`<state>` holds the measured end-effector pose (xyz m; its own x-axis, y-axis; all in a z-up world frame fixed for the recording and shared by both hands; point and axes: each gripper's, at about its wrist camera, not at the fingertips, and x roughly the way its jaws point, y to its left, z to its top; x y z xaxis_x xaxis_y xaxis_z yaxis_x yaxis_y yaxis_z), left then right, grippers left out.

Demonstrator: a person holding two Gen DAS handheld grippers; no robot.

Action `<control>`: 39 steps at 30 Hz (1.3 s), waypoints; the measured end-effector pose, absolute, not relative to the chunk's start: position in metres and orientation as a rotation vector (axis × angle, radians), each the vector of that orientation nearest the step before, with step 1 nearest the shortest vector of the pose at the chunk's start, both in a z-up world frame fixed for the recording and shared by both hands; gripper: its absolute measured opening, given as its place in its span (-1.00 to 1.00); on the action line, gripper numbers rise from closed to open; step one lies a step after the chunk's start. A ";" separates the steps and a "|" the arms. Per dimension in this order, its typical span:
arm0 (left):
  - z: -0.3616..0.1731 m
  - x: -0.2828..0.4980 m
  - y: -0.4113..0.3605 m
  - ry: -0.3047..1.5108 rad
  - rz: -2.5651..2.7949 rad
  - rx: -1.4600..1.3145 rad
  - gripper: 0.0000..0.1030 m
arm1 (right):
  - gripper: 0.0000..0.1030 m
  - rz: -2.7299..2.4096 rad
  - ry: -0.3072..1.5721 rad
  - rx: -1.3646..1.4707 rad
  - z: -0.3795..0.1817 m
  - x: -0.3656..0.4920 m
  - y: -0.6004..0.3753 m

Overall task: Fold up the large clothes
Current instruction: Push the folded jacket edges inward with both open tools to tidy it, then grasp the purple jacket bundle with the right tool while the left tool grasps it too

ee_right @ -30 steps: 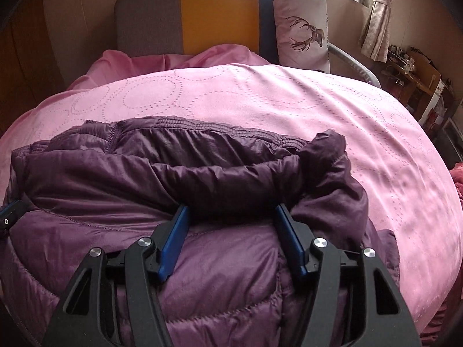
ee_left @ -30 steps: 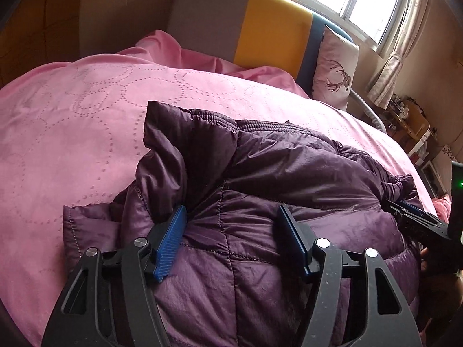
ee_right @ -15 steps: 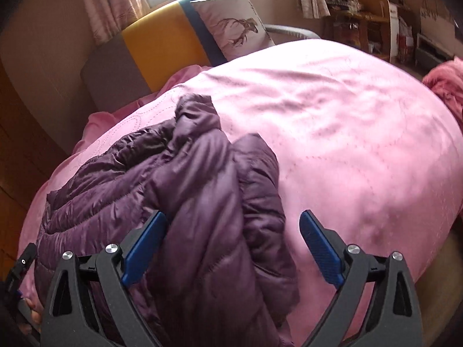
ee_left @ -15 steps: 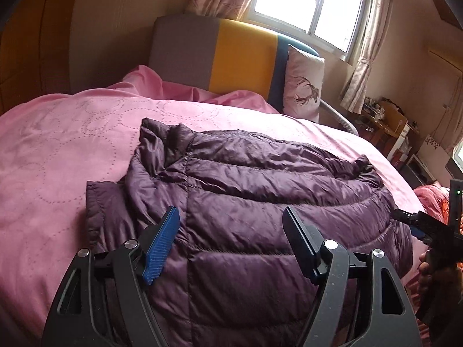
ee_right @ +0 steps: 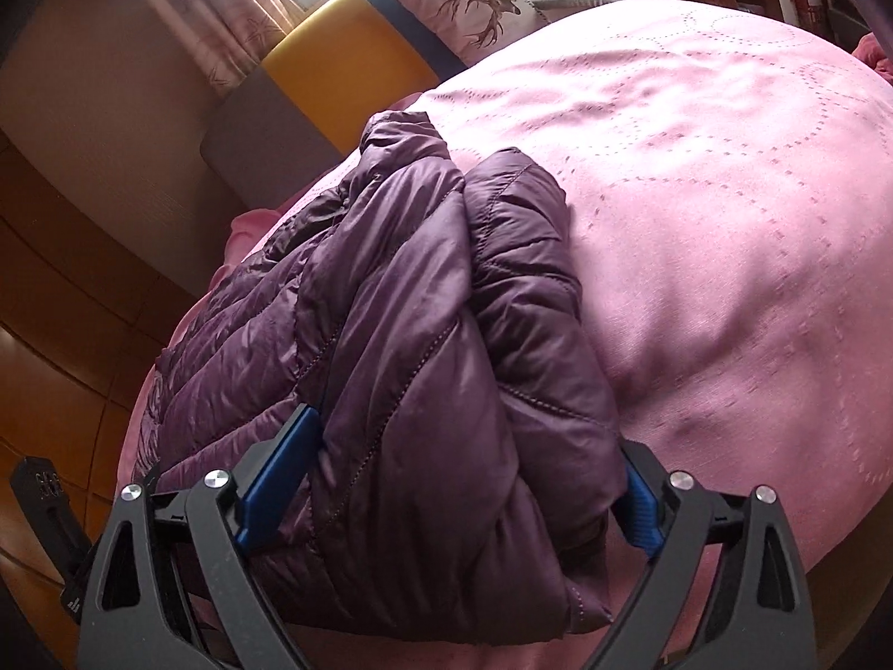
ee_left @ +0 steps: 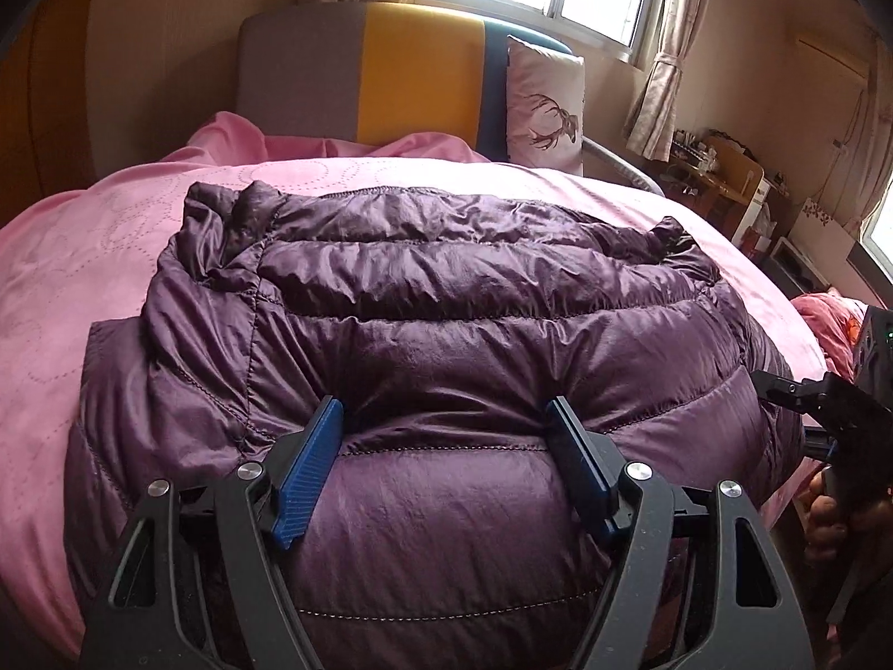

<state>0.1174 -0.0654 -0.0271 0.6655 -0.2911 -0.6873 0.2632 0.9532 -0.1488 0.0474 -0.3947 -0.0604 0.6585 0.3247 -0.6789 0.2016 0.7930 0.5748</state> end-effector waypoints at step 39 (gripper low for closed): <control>-0.036 0.122 -0.019 0.820 -0.566 -0.258 0.39 | -0.55 0.429 0.826 0.313 0.083 0.096 -0.183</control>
